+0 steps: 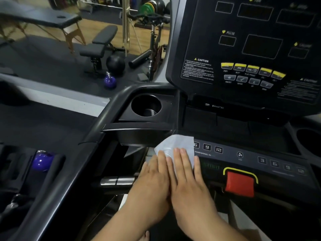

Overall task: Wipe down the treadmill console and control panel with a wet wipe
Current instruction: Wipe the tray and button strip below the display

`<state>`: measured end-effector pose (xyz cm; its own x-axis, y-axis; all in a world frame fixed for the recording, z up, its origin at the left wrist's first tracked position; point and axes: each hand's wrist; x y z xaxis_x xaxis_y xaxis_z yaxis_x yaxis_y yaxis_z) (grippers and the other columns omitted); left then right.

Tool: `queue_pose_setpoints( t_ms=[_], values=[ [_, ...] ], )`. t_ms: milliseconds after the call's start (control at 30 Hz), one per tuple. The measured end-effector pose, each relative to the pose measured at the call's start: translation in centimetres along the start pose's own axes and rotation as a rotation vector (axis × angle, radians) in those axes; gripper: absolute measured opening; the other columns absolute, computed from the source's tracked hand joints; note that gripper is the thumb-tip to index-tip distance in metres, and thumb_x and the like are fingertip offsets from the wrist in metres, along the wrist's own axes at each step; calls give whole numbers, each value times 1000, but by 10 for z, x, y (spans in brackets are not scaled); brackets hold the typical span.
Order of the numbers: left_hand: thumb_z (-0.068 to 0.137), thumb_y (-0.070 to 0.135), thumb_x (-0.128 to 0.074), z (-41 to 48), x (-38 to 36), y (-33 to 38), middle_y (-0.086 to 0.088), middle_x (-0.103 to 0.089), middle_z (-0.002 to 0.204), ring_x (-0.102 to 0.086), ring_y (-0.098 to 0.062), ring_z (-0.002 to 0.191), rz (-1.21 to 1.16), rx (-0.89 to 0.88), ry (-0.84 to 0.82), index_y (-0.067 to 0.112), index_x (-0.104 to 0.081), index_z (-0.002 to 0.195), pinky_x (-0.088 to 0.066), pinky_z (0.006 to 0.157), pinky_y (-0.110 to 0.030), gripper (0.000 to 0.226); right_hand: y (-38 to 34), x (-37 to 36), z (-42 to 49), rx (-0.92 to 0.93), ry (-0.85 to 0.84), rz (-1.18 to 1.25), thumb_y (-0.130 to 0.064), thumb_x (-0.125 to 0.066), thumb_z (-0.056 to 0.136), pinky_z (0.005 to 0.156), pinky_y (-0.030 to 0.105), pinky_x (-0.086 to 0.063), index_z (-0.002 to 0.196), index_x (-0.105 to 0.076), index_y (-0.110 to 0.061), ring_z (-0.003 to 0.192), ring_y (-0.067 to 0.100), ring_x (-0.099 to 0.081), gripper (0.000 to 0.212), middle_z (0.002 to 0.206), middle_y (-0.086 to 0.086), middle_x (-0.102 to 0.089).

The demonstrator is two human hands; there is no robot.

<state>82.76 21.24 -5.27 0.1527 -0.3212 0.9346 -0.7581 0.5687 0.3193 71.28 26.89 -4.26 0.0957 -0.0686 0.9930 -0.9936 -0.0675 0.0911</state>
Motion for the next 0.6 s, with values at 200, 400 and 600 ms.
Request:
queue_pose_setpoints(
  t_ms=[200,400,600],
  values=[
    [90,51,-49,42,19,14,-19,22,162,23,-43,147,152,32,5,10,24,152,7,118,-60,105,29,28,30,-85,-101,-115,-40,-62,83,108,70,16,139,40,-5,135,39,42,122,145,23,47],
    [82,52,-59,-19,-28,30,-28,-7,162,-2,-43,151,242,-83,137,-5,-9,153,-6,113,-70,104,35,3,-19,-83,-95,39,-37,-92,38,107,74,-7,152,-18,-7,147,42,-13,140,159,26,-16],
    [89,70,-41,14,20,22,-19,15,164,21,-32,150,323,-91,108,10,16,153,14,113,-69,105,53,24,5,-148,-98,-35,-54,-59,86,106,73,16,143,37,-17,140,35,38,117,150,19,43]
  ],
)
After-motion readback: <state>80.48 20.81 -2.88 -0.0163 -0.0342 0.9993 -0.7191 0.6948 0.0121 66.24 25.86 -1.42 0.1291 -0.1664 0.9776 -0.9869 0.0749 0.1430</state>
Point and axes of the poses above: each hand's wrist, its own z-axis towards the middle knuckle, its own x-axis out of the back of the hand, y = z × x
